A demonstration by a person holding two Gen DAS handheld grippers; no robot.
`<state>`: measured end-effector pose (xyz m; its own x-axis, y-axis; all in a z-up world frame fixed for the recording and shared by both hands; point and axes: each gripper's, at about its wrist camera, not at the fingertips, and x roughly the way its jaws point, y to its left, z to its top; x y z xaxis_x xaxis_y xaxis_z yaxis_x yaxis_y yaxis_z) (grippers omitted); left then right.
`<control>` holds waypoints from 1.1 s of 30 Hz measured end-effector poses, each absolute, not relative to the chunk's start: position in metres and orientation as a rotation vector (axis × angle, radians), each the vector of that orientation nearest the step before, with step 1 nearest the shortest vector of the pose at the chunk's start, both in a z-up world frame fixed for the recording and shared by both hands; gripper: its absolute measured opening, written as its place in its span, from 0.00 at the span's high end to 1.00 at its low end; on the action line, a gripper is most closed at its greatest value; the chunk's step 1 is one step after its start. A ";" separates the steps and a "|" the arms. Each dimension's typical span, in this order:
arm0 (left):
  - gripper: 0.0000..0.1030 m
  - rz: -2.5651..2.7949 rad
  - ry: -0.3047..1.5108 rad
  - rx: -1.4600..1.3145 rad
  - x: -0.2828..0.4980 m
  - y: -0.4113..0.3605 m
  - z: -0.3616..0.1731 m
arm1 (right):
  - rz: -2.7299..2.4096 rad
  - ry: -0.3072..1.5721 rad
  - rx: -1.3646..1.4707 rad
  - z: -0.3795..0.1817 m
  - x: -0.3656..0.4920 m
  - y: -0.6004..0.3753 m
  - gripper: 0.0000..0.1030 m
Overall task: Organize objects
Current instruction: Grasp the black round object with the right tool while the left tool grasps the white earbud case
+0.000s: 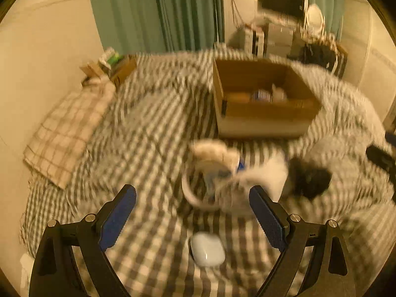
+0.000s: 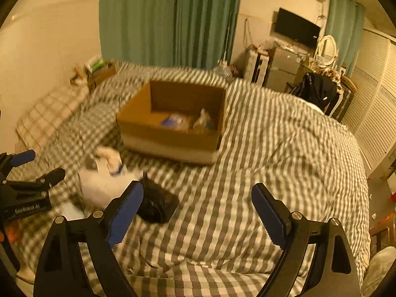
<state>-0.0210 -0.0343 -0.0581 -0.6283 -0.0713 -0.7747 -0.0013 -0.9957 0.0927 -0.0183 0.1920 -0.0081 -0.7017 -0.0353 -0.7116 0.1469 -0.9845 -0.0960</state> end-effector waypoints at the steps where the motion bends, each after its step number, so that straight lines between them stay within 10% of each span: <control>1: 0.08 -2.777 -0.141 1.381 -0.020 -0.034 -0.070 | -2.793 0.230 1.177 -0.013 -0.019 0.190 0.13; 6: 0.10 -2.697 -0.231 1.508 -0.011 -0.023 -0.107 | -2.745 0.280 1.204 -0.030 -0.020 0.182 0.13; 19: 0.70 -2.743 -0.400 1.599 0.006 0.004 -0.135 | -2.716 0.295 1.243 -0.046 -0.025 0.180 0.13; 33: 0.77 -2.852 -0.148 1.504 -0.003 -0.017 -0.080 | -2.624 0.385 1.386 -0.078 -0.059 0.156 0.25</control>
